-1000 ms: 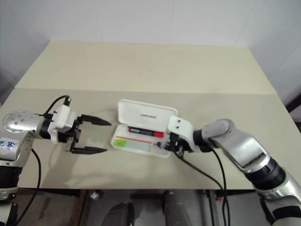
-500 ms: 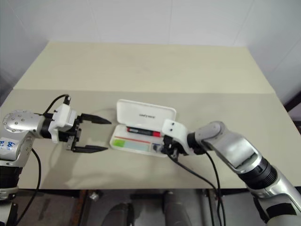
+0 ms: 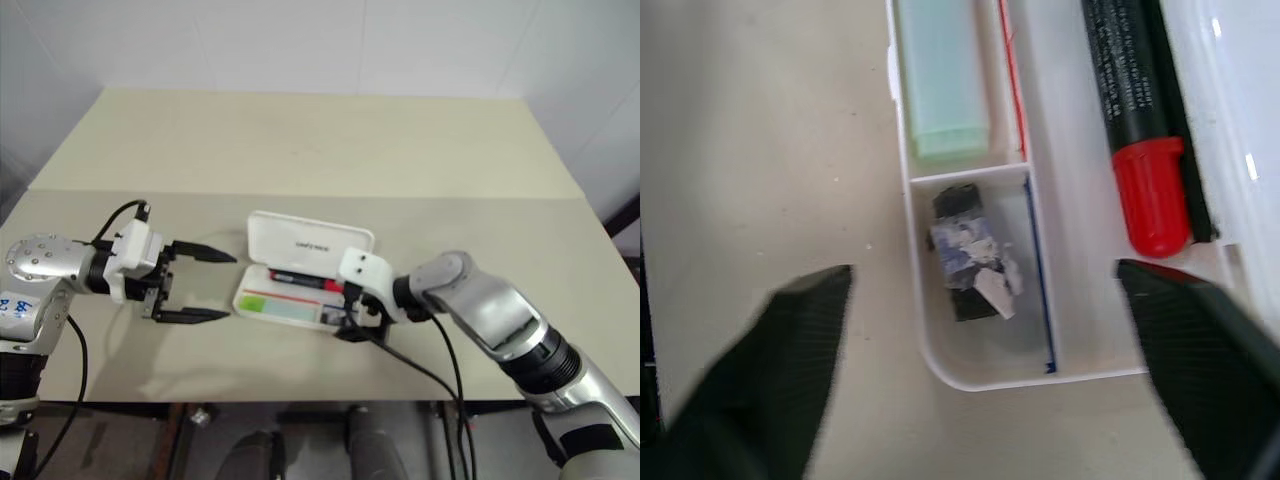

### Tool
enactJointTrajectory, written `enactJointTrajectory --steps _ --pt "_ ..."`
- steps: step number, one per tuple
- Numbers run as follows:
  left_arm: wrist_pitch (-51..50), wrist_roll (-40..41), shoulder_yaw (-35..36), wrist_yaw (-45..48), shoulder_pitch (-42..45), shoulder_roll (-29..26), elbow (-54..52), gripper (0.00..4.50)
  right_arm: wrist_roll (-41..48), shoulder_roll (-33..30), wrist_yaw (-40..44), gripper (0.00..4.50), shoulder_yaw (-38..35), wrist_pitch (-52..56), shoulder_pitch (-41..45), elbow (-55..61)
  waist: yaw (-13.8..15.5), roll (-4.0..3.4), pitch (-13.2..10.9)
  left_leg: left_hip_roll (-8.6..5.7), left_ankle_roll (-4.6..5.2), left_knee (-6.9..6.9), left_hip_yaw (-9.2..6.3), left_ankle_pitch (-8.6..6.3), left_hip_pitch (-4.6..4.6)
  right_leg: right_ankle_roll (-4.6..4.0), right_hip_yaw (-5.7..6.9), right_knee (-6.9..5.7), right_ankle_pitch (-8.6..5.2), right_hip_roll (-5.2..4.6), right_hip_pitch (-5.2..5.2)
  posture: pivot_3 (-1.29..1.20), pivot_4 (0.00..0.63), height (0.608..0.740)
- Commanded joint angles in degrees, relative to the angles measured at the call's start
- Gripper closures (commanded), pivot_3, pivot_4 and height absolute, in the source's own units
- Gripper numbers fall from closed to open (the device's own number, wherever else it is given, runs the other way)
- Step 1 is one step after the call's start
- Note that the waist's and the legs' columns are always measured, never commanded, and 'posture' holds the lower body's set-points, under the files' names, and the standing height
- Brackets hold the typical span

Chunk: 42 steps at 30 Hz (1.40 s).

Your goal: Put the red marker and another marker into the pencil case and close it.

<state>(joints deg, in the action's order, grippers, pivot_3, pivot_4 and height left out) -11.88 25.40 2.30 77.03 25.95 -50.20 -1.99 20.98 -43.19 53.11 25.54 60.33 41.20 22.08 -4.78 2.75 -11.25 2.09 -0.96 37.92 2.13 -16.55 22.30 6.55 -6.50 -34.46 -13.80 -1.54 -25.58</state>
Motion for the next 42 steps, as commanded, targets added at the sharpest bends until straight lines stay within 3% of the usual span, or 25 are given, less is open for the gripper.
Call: enactJointTrajectory --steps 1,3,5,10,16,19,30,33,38,42 --pt "0.71 0.24 1.73 -0.22 1.07 -0.76 -1.17 0.0 2.3 -0.48 3.16 0.02 -6.45 -5.08 1.3 -0.4 0.03 0.0 0.0 0.0 0.0 0.0 0.0 0.0 0.01 0.02 0.0 0.0 0.01 0.0 0.0 0.0 0.15 0.74" --pt "0.85 0.18 1.68 -0.13 1.41 -0.72 -0.72 0.0 3.86 -0.81 5.44 0.02 -8.5 -7.31 0.59 -0.71 0.06 0.0 0.0 0.0 0.0 0.0 0.0 0.0 0.01 0.1 0.01 0.01 0.05 0.0 0.0 0.0 0.15 0.74" --pt "1.44 -0.09 1.54 -0.29 2.07 -0.33 -0.06 0.0 12.89 0.42 12.63 0.02 -17.35 -12.42 -3.55 1.07 0.16 0.0 0.0 0.0 0.0 -0.01 0.0 0.0 0.01 0.18 0.01 0.01 0.07 0.0 0.0 0.0 0.15 0.74" --pt "1.93 0.11 1.66 0.2 4.44 -0.07 3.25 0.0 12.96 3.4 11.0 0.02 -25.98 -24.64 -8.79 0.52 0.3 0.01 0.0 -0.01 -0.02 0.0 -0.07 -0.05 0.01 0.44 0.09 -0.08 0.07 0.0 0.03 0.0 0.15 0.74" --pt "1.85 1.02 2.21 1.12 6.42 0.41 6.55 0.0 16.26 4.52 9.7 0.02 -31.77 -28.6 -13.42 0.92 0.14 0.0 0.0 -0.05 -0.02 0.03 -0.06 -0.05 -0.03 0.43 0.06 -0.18 0.06 -0.01 0.04 0.0 0.15 0.74" --pt "1.88 1.12 2.52 1.59 6.42 0.36 7.61 0.66 17.13 3.58 10.77 0.0 -33.7 -30.48 -16.71 1.5 0.15 0.0 0.0 -0.04 -0.02 0.02 -0.06 -0.05 -0.05 0.4 0.06 -0.25 0.03 0.0 0.03 0.0 0.15 0.74" --pt "-1.76 3.54 3.65 0.95 9.81 2.46 9.71 4.43 18.52 0.87 10.96 0.0 -35.31 -31.0 -21.11 0.75 0.17 0.0 0.0 -0.06 -0.03 0.13 -0.07 -0.05 -0.11 0.39 0.04 -0.41 0.01 0.0 0.06 0.0 0.15 0.74" --pt "-3.0 3.33 3.47 -0.85 10.92 3.78 10.35 4.47 17.92 0.93 10.25 0.0 -35.17 -31.56 -20.41 -0.42 0.15 0.0 0.0 -0.06 -0.03 0.12 -0.07 -0.05 -0.12 0.39 0.03 -0.41 0.01 0.01 0.06 0.0 0.15 0.74" --pt "-2.27 0.64 3.45 -10.81 17.55 10.63 15.16 4.47 16.95 0.65 10.21 0.0 -34.47 -32.44 -19.51 -2.39 0.91 0.01 0.0 -0.1 -0.03 0.24 -0.09 -0.04 -0.1 0.43 0.02 -0.47 0.03 0.0 0.07 0.0 0.15 0.74" --pt "3.34 -4.48 2.62 -17.92 22.06 15.23 21.22 4.47 16.46 0.8 10.21 0.0 -33.7 -32.91 -18.8 -3.19 1.55 0.0 0.0 -0.15 -0.04 0.27 -0.08 -0.03 -0.11 0.49 -0.03 -0.48 0.07 0.0 0.09 0.0 0.15 0.74"
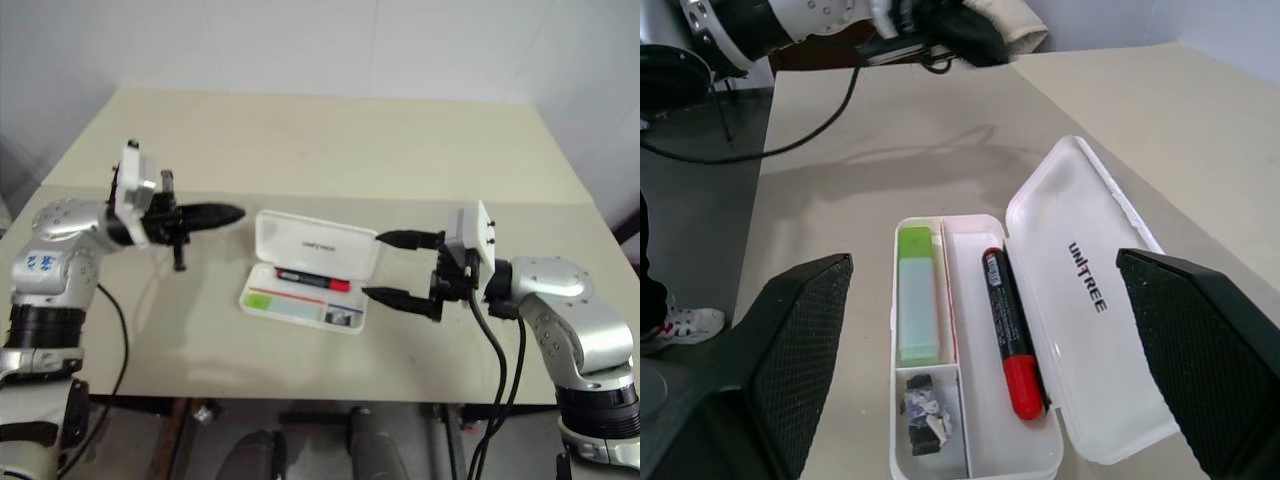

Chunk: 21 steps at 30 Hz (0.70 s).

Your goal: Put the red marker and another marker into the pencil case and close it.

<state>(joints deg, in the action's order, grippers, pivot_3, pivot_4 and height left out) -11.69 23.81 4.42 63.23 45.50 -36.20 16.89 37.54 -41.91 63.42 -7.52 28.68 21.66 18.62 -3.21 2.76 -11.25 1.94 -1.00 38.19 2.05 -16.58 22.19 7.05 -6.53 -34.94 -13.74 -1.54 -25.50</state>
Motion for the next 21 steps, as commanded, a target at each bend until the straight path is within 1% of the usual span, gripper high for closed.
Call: enactJointTrajectory --steps 1,3,4,7,10,15,18,21 --pt "3.6 -4.59 -0.17 -6.27 3.4 2.06 4.01 4.47 -0.25 -0.43 -0.24 0.0 -0.49 -1.28 0.88 0.15 -0.01 0.0 0.0 0.0 0.0 -0.02 0.01 0.0 0.0 0.0 -0.02 0.0 0.0 0.0 0.0 0.0 0.15 0.74" --pt "4.98 -7.91 -1.22 -9.7 4.56 3.0 6.89 4.47 -0.54 -0.43 -0.21 0.0 -0.34 -1.43 1.0 -0.04 0.0 0.0 0.0 0.0 0.0 -0.05 0.01 0.0 -0.01 0.01 -0.02 0.02 0.0 0.0 0.0 0.0 0.15 0.74" --pt "5.3 -8.15 -1.34 -9.77 4.77 3.45 7.71 4.47 -0.61 -0.5 -0.13 0.0 -0.36 -1.49 1.05 -0.21 -0.01 0.0 0.0 0.0 0.0 -0.06 0.01 0.0 0.0 0.01 -0.01 0.02 0.0 0.01 -0.01 0.0 0.15 0.74" --pt "5.98 -12.35 -3.15 -13.02 5.24 4.09 12.34 4.47 -0.94 -0.66 -0.35 0.0 -0.44 -1.41 1.1 -0.2 0.03 0.0 0.0 0.0 0.0 -0.08 0.01 0.0 0.01 0.01 -0.01 0.04 0.0 0.01 -0.01 0.0 0.15 0.74" --pt "6.07 -14.26 -4.13 -13.71 5.56 4.08 15.03 4.47 -0.78 -0.64 -0.81 0.0 -0.62 -1.08 0.9 0.43 0.03 0.0 0.0 0.0 0.0 -0.07 0.01 0.0 0.01 0.03 -0.02 0.04 0.01 0.0 -0.01 0.0 0.15 0.74" --pt "6.87 -12.97 -4.82 -7.98 4.07 4.25 14.31 4.47 0.86 0.13 -2.7 0.0 -1.38 0.45 1.22 1.15 0.14 0.0 0.0 0.0 -0.01 -0.08 0.01 -0.01 0.03 0.03 -0.01 0.07 0.01 0.0 -0.01 0.0 0.15 0.74" --pt "5.6 -9.92 -4.63 -2.13 2.43 4.27 10.85 4.47 1.55 0.01 -3.48 0.0 -1.57 0.94 1.76 0.97 0.09 0.0 0.0 0.0 -0.01 -0.09 0.01 -0.01 0.03 0.03 -0.01 0.09 0.01 -0.01 -0.01 0.0 0.15 0.74" --pt "3.28 -8.33 -5.94 3.7 -0.03 2.95 6.67 4.47 1.72 0.06 -3.96 0.0 -1.24 1.05 2.09 1.01 0.13 0.0 0.0 0.01 -0.01 -0.1 0.01 -0.01 0.03 0.02 -0.01 0.07 0.01 -0.01 -0.01 0.0 0.15 0.74"
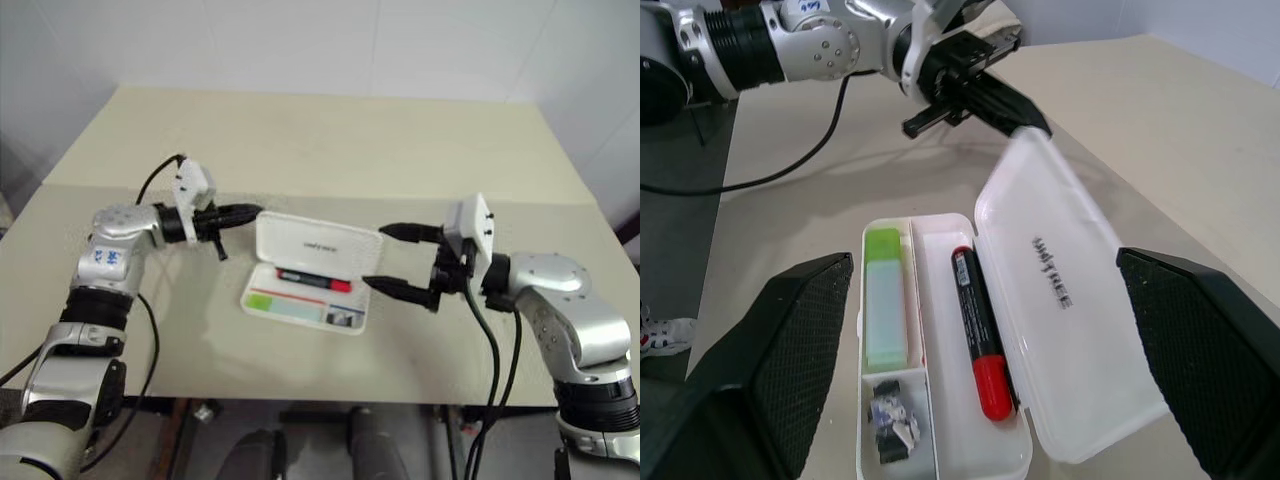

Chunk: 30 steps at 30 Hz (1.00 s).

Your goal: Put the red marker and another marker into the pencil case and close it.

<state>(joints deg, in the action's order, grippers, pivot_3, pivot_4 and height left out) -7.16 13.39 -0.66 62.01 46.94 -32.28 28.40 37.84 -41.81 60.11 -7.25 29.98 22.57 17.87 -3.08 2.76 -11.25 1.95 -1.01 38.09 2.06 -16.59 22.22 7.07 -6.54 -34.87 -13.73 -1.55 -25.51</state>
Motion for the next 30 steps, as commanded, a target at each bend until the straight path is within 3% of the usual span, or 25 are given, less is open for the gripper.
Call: enactJointTrajectory --steps 1,12,23,30 --pt "-1.87 2.47 -1.1 6.04 -2.13 -1.23 -6.32 4.47 1.48 -0.04 -0.74 0.0 -1.46 -0.21 1.22 1.8 0.0 0.0 0.0 0.0 0.0 0.0 0.0 0.0 0.0 0.0 0.0 0.01 0.0 0.0 0.0 0.0 0.15 0.74" --pt "-5.73 2.09 -5.93 15.24 -9.07 -4.69 -17.82 4.47 0.98 -0.17 -0.9 0.0 -0.99 -0.76 1.52 1.36 -0.2 -0.01 0.01 0.0 0.0 0.01 0.01 0.0 -0.03 -0.02 -0.02 -0.02 -0.01 0.0 0.0 0.0 0.15 0.74" --pt "-10.33 -3.58 -13.76 10.77 -12.28 -3.46 -20.83 4.47 0.58 0.52 -2.98 0.0 -1.13 -1.28 -0.29 3.08 -0.09 -0.02 0.01 0.0 0.01 0.04 -0.01 0.0 -0.03 -0.04 -0.02 -0.05 -0.03 -0.01 0.01 0.0 0.15 0.74" --pt "-13.72 -2.09 -13.55 8.54 -13.56 -2.41 -24.38 4.47 1.08 1.06 -4.81 0.0 -1.43 -1.15 -2.93 5.43 -0.1 -0.02 0.02 -0.02 0.01 0.07 -0.01 0.01 -0.09 -0.04 -0.04 -0.07 -0.04 -0.01 0.07 0.0 0.15 0.74"
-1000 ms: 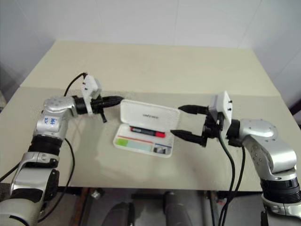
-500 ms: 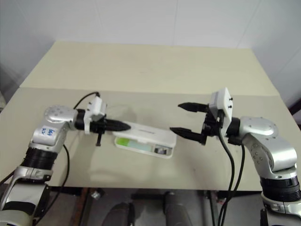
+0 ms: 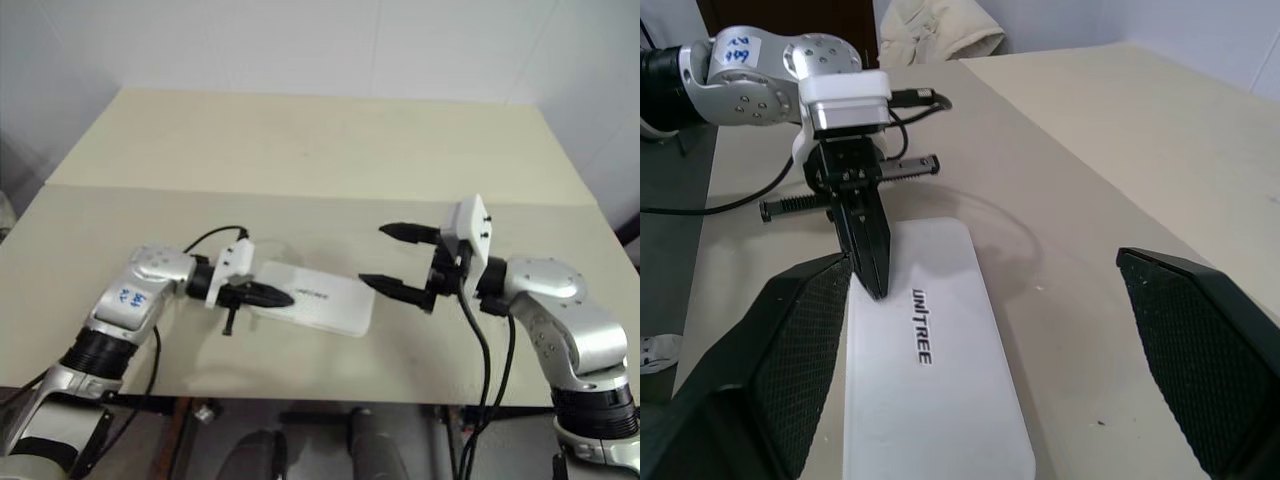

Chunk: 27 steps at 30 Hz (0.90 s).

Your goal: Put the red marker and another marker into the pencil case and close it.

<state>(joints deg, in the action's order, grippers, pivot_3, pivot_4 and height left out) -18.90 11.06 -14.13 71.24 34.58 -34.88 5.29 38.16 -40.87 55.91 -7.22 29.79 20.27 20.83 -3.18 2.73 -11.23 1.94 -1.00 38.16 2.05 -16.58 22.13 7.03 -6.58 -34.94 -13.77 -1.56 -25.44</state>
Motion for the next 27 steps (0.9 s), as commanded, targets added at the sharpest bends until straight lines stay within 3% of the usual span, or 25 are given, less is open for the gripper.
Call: enactJointTrajectory --steps 1,8,11,13,24,25,27 --pt "-2.08 2.0 1.49 -0.46 -1.03 0.27 -1.88 4.47 0.66 0.13 -0.61 0.0 -1.33 -1.04 -0.82 2.51 0.0 0.0 0.0 0.0 0.01 0.0 0.0 0.01 -0.01 0.0 -0.01 0.0 0.0 0.0 0.0 0.0 0.15 0.74" --pt "1.62 10.49 11.98 2.1 -1.4 -2.16 -3.15 4.47 -1.04 -1.1 1.82 0.0 -1.27 -3.44 -1.23 0.1 -0.21 0.0 0.0 0.02 0.03 -0.02 -0.02 0.02 0.0 -0.06 0.02 -0.03 -0.03 0.02 -0.03 0.0 0.15 0.74" --pt "-2.11 15.74 17.53 3.5 -2.86 -5.52 -5.65 4.3 0.13 -1.54 3.09 0.0 -1.8 -2.88 -1.36 -0.73 -0.22 0.0 0.0 0.03 0.03 -0.05 -0.01 0.02 0.01 -0.05 0.02 0.0 -0.03 0.01 -0.03 0.0 0.15 0.74" --pt "-2.41 15.86 19.87 2.67 -4.63 -8.02 -6.5 3.92 -0.7 -2.36 4.9 0.0 -1.8 -4.08 -2.05 -1.43 -0.28 0.0 -0.01 0.03 0.02 -0.06 -0.01 0.01 0.01 -0.04 0.02 0.01 -0.03 0.01 -0.03 0.0 0.15 0.74" --pt "2.3 15.63 31.24 -4.38 -17.68 -10.71 -8.55 0.22 -6.8 -2.77 6.62 0.0 -2.32 -13.03 -5.98 -4.69 -0.1 0.0 -0.01 0.04 -0.01 -0.1 0.0 -0.01 -0.01 -0.11 0.05 0.05 -0.11 -0.05 -0.03 0.0 0.15 0.74" --pt "2.25 15.81 31.3 -4.99 -17.48 -10.61 -8.28 0.02 -7.05 -2.69 7.02 0.0 -2.05 -13.54 -5.83 -5.14 -0.11 0.01 -0.01 0.04 -0.01 -0.09 0.01 -0.01 -0.02 -0.18 0.05 0.06 -0.14 -0.05 -0.03 0.0 0.15 0.74" --pt "2.75 15.8 30.63 -5.42 -16.92 -10.39 -8.13 0.02 -7.08 -2.54 7.4 0.0 -1.97 -13.97 -5.63 -5.49 -0.06 0.0 -0.01 0.03 -0.01 -0.08 0.03 0.01 -0.04 -0.26 0.04 0.07 -0.19 -0.05 -0.02 0.0 0.15 0.74"
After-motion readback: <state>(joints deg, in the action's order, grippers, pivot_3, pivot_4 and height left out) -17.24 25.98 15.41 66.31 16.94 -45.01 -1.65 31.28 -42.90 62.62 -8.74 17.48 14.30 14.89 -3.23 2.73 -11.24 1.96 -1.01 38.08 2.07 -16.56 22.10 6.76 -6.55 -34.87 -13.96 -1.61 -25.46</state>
